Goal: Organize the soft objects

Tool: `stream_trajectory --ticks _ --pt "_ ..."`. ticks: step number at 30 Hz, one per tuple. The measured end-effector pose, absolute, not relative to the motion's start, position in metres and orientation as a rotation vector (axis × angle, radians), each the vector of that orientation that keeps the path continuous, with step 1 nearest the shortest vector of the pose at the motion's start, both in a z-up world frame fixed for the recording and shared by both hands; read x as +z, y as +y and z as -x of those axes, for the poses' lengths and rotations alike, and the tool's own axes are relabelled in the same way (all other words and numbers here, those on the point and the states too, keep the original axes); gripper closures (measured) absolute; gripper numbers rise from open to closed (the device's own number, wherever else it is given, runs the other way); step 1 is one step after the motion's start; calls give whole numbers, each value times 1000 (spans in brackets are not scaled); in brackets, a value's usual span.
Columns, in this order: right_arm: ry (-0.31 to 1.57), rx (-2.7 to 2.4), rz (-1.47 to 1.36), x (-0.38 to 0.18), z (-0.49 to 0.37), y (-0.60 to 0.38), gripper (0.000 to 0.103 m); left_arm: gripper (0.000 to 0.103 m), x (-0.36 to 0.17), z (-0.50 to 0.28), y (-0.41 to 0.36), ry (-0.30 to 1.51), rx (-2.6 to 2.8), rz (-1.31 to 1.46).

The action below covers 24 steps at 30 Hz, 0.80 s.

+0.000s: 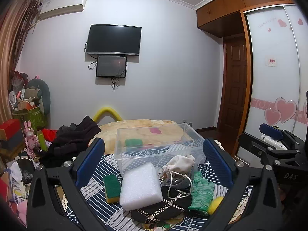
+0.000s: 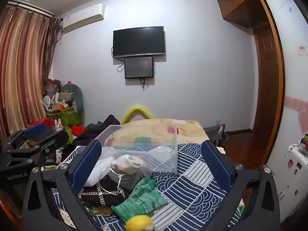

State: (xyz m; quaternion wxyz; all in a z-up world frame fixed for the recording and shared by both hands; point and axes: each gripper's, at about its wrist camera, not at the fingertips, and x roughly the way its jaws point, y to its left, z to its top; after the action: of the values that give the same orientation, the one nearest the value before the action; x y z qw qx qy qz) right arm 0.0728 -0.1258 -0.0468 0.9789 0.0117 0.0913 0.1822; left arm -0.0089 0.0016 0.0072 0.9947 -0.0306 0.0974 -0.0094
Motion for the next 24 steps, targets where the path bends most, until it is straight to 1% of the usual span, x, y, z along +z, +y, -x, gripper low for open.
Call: stream_trajectory --ticks 24 --pt "172 374 -34 -44 -69 -128 0 0 8 11 2 193 -17 61"
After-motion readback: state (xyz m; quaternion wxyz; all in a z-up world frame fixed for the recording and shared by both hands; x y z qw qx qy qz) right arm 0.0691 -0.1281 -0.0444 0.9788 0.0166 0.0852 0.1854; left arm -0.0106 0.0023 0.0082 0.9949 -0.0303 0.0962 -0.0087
